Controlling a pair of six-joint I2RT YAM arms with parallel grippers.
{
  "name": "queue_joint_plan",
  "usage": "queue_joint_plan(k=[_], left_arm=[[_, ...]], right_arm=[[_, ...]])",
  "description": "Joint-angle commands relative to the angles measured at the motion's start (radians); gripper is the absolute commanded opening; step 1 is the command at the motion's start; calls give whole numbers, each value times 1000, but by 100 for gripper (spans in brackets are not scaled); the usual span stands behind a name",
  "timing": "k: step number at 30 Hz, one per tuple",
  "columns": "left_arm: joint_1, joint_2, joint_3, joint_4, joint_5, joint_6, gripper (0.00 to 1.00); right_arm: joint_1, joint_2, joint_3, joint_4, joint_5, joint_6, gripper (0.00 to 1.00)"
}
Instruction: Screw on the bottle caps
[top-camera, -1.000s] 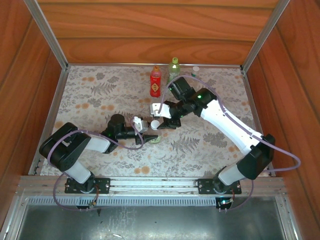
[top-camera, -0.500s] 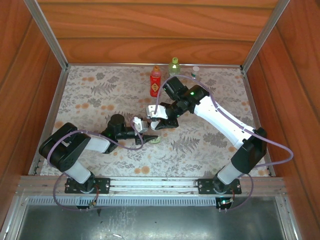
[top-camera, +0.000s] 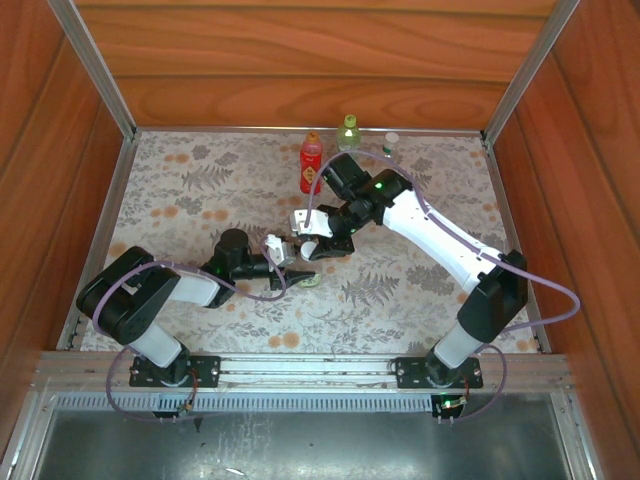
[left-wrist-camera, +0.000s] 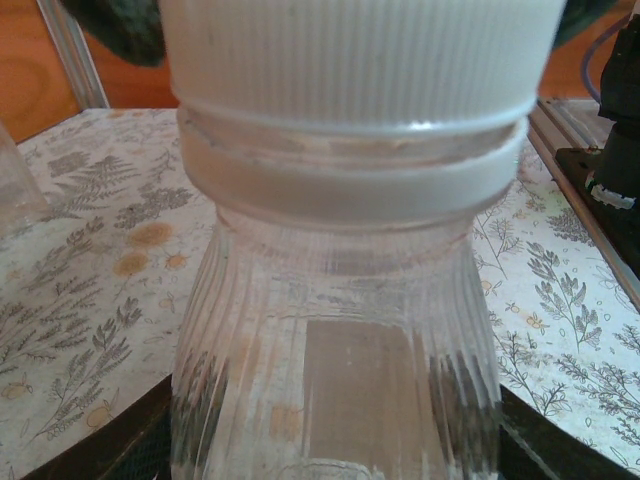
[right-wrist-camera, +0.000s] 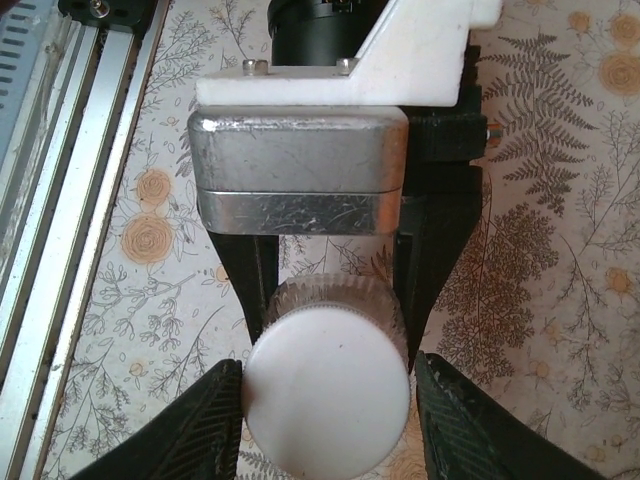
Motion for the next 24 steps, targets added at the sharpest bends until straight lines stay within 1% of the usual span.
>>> queue_joint_plan(k=[1,5,7,8,11,13,15,17,18,21,22,24], left_arm=[[6,-5,-19,-61,15,13,57],[6,-15,-9,-61,4,-18,57],[6,-26,1,-61,-31,-31,57],[6,-31,7,-61,-56,-38,57],[6,-45,47,-62,-142,-79,56],[3,-49,75,-63,-213,-107,56],[-6,-46,95,-63,-276,-100,55],[-15,-34,110,-64,-296,-73,55],[-20,-25,117,-65,-303,-67,55],[-28,-8,123,-66,-304,-48,55],[-31,-9,119,-67,-306,-38,55],[-31,-22,106,-69,-310,-31,55]], right_arm=[[9,7,26,-24,-18,-11,46],[13,6,23,-9,16,45,39],[19,-10,-8,33,63,110,41],[25,-22,-30,64,107,156,40],[50,-67,-93,159,261,349,35],[68,-86,-112,204,361,539,30],[77,-94,-115,220,421,748,26],[87,-96,-135,249,472,983,13],[97,-96,-144,250,470,1091,10],[125,-81,-135,210,481,1337,7],[126,-71,-122,175,470,1392,8],[127,-58,-98,127,466,1415,10]])
